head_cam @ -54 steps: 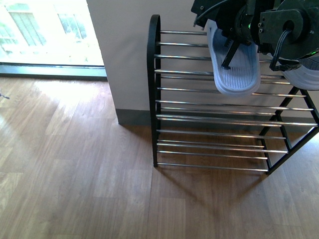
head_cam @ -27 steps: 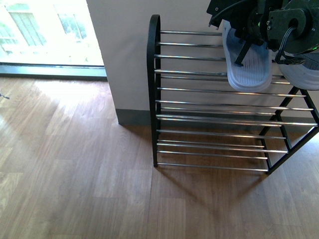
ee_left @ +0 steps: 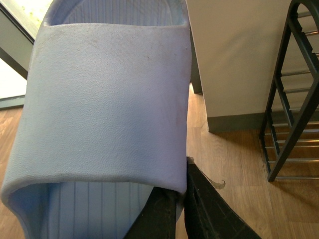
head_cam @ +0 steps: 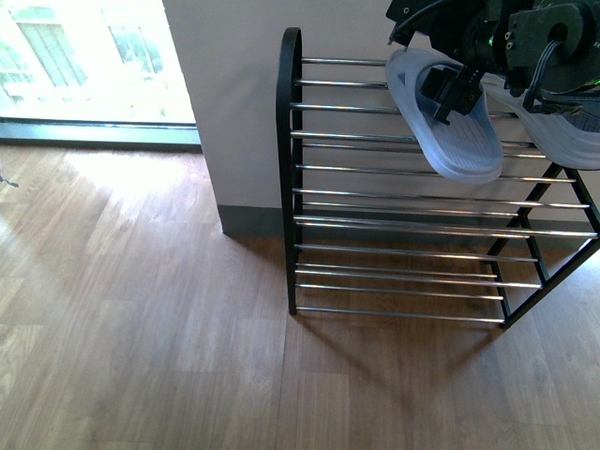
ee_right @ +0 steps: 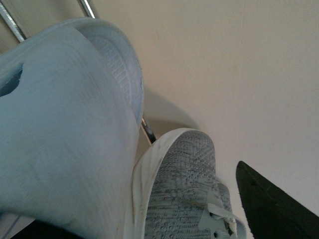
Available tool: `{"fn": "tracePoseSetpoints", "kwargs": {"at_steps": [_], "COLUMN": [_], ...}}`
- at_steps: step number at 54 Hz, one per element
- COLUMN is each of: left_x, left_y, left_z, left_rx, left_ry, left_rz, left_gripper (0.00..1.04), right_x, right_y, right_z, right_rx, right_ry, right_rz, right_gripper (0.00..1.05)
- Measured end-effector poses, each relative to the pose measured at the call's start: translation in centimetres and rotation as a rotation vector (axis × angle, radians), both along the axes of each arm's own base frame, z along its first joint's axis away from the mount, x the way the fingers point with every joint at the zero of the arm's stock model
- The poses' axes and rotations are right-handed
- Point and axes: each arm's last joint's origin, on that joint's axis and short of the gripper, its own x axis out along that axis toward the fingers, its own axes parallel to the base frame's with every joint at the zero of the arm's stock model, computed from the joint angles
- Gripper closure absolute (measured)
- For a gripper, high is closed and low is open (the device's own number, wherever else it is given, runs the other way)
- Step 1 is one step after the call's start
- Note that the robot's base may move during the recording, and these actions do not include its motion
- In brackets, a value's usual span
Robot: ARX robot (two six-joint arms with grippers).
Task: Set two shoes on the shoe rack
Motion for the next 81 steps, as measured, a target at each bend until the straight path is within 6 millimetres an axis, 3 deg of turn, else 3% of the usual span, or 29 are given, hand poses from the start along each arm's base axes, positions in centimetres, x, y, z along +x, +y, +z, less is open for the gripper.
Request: {"fn": "tracePoseSetpoints", "kwargs": {"at_steps": [7,19,24,46,57,69,81], "left_x": [0.0,0.0,0.0,0.0,0.0,0.0,0.0], "left_y": [0.0,0.0,0.0,0.0,0.0,0.0,0.0], "left_z": [0.0,0.0,0.0,0.0,0.0,0.0,0.0], "left_rx": [0.000,0.000,0.000,0.000,0.000,0.000,0.000], "left_ry": [0.000,0.000,0.000,0.000,0.000,0.000,0.000], "left_rz": [0.000,0.000,0.000,0.000,0.000,0.000,0.000], "left_gripper": [1.03,1.03,1.03,1.03,1.03,1.03,1.03], "right_x": [-0.6,-1.1,-2.2,-6.2,-10.2,-15.6,-21.3], "right_y": [-0.2,-1.0,-1.5,-2.2,-2.4,-3.4,-6.1], "right_z": [1.0,0.6,0.2,2.5,4.8,8.9,12.0], "right_rx": [0.012,-0.022,-0.025,0.041,0.172,0.426,0.707], "right_ry": [-0.009,0.038,0.067,0.030,0.004,-0.071,-0.132], "right_rz": [0.007,0.003,0.024,0.086,0.115,0.155,0.149], "right_gripper": [0.08,0.09,0.09,0.09,0.09,0.09,0.09]}}
